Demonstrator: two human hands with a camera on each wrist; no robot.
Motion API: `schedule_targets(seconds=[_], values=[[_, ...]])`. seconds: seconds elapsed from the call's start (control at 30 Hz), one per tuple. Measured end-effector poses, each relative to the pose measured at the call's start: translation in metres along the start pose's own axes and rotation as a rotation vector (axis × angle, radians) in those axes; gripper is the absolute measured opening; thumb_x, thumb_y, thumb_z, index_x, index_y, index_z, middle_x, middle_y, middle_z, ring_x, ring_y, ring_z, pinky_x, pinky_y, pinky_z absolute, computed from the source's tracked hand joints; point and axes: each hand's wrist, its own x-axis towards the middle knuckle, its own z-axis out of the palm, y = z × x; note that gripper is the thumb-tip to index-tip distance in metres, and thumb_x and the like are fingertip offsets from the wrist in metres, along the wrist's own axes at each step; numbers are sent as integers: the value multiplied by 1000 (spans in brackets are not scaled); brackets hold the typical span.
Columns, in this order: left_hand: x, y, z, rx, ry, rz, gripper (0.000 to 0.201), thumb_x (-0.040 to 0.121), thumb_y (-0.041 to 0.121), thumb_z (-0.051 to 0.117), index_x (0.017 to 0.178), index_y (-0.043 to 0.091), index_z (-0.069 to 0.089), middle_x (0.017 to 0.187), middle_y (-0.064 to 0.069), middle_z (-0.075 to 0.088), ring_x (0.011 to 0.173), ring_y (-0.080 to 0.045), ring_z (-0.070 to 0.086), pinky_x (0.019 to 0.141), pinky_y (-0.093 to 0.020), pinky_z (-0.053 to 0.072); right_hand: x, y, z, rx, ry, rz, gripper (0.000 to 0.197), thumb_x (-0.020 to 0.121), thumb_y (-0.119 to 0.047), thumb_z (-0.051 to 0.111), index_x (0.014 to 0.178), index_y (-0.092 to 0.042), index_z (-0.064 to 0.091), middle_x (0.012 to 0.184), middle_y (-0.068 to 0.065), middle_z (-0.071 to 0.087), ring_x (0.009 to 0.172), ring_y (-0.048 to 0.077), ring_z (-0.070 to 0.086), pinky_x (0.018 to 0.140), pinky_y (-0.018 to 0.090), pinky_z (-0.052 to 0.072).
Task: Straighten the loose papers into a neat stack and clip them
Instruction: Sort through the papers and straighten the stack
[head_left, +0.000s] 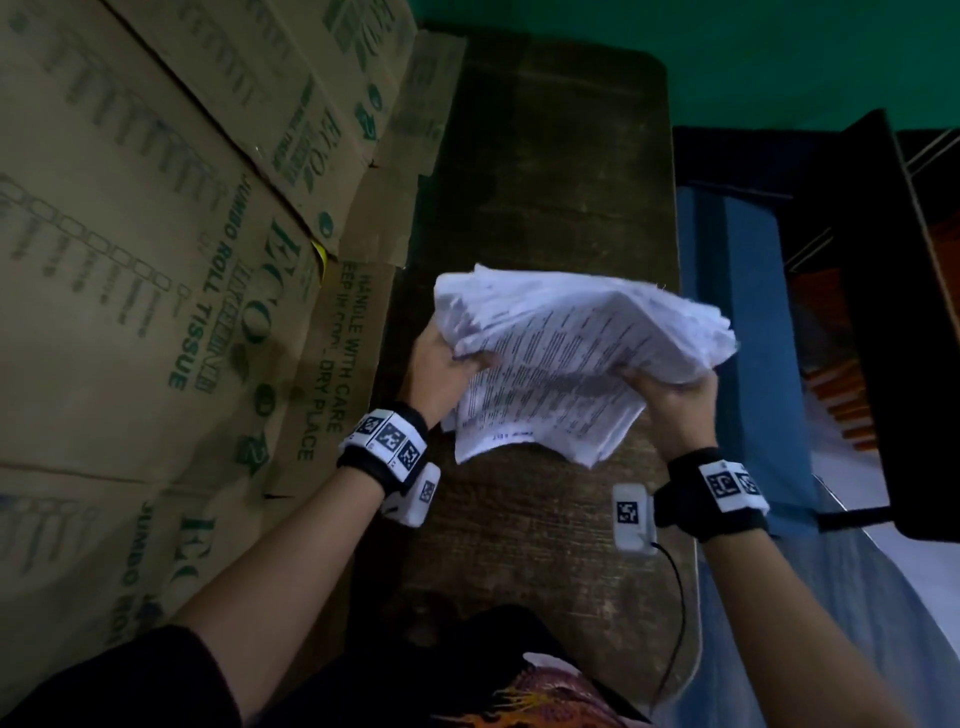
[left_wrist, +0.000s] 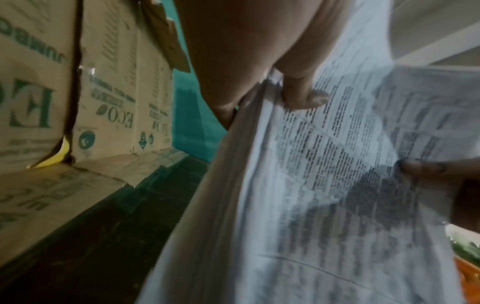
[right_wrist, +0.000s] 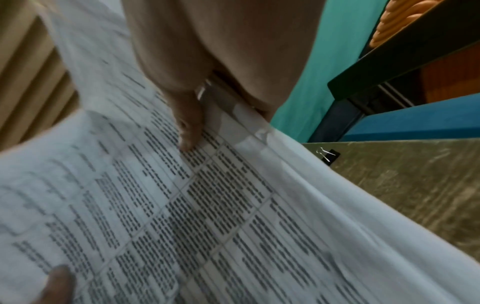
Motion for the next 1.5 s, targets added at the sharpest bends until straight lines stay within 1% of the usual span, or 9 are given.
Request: schedule_targets(seconds=[0.2,0.33,0.47,0.6,0.7,0.83,1.03,1.17,1.5], values=[[-4,-51,-17,17,-129,-269,64,76,54,70,124,20,44,118,-4,64,107,-19,64,91,-44,53,19,43,-11,15,-115,279,54,68,1,83,115,-5,58,110,16,70,100,36,68,83,57,54],[-18,-107,-5,90,-53,-461,24,98,28,50,117,13,51,114,-12,65,100,-26,63,95,-49,50,18,88,-3,-213,-149,471,50,66,-1,84,111,-4,61,102,11,73,91,28,72,82,56,56],[-21,-136,2,125,56,-593,19,96,18,53,113,12,57,117,-16,64,104,-30,61,94,-44,49,23,133,0,-371,-184,581,56,65,-11,88,114,-6,61,107,10,71,99,28,69,88,52,55],[-18,-149,1,180,25,-588,18,88,14,62,105,11,62,108,-12,66,101,-28,62,94,-44,50,27,136,8,-699,-188,589,91,74,-21,83,145,-6,28,143,20,44,131,38,45,105,54,40],[-17,-151,-4,301,38,-481,14,86,12,65,100,10,65,102,-5,66,97,-21,60,88,-31,47,19,106,31,-1084,-283,287,89,84,-24,73,151,-21,14,158,15,11,145,39,11,115,59,10],[-18,-153,-3,352,65,-472,11,85,16,67,96,14,68,99,-3,69,93,-17,63,82,-24,46,7,91,92,-1379,-912,-535,74,78,-16,74,141,-35,39,155,-3,27,143,30,22,109,61,24],[-28,-159,-6,289,76,-569,20,81,11,71,100,16,66,102,-5,71,94,-20,65,87,-34,53,20,109,134,-1569,-1275,-1018,67,64,0,78,126,-19,62,131,3,61,128,35,50,97,66,37],[-37,-164,-9,262,104,-588,18,78,5,73,95,10,70,100,-9,72,94,-21,66,87,-30,52,24,111,144,-1683,-1375,-1080,73,57,-9,86,124,-24,63,128,0,63,130,29,51,105,64,30],[-61,-159,-10,231,41,-615,48,74,-7,71,116,11,60,102,-4,64,93,-13,58,81,-29,53,21,104,156,-1872,-1468,-1101,70,92,-18,58,150,-32,21,161,2,13,149,27,9,114,62,4]])
